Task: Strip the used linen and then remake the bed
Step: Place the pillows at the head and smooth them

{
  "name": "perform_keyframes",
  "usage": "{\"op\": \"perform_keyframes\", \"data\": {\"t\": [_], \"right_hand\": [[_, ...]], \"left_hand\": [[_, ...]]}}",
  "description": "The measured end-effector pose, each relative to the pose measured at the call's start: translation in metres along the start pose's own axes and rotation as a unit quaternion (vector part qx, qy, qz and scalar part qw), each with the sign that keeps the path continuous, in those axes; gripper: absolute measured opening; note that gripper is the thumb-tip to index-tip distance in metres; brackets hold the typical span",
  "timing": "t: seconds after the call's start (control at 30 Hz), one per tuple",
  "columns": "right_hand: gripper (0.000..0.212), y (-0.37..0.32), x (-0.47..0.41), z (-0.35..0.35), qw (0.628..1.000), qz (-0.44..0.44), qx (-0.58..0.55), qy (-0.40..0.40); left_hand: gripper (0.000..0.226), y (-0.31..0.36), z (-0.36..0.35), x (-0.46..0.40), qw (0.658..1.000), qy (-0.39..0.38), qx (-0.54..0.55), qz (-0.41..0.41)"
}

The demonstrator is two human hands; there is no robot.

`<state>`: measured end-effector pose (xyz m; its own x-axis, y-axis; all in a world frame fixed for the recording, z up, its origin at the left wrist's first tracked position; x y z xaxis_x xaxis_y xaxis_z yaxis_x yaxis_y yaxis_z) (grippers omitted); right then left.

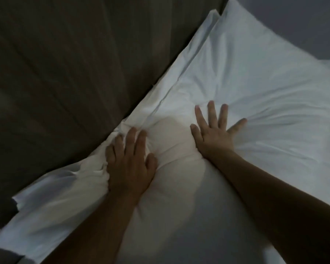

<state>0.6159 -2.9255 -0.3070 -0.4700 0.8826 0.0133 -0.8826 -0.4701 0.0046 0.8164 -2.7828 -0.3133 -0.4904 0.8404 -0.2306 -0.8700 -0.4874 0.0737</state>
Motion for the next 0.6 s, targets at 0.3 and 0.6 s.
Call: {"op": "perform_keyframes", "data": {"t": [0.3, 0.6], "right_hand": [[0.059, 0.003, -0.006, -0.021, 0.999, 0.005, 0.012, 0.038], [0.059, 0.002, 0.002, -0.021, 0.999, 0.008, 0.006, 0.049]], "left_hand": [[0.062, 0.005, -0.018, -0.002, 1.000, 0.016, -0.020, 0.010], [0.047, 0.010, -0.011, -0.005, 0.998, 0.032, -0.042, -0.023]]}}
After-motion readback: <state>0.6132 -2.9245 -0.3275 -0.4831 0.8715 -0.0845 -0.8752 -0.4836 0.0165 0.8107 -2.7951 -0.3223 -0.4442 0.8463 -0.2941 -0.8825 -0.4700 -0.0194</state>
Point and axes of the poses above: each hand's wrist, its own x-axis away from the middle knuckle, its own z-axis out of the back of the hand, y = z × x, the point moved 1 cm from there along -x, towards the middle knuckle, and after that the axes turned 14 degrees about z, right-handed, at the moved point
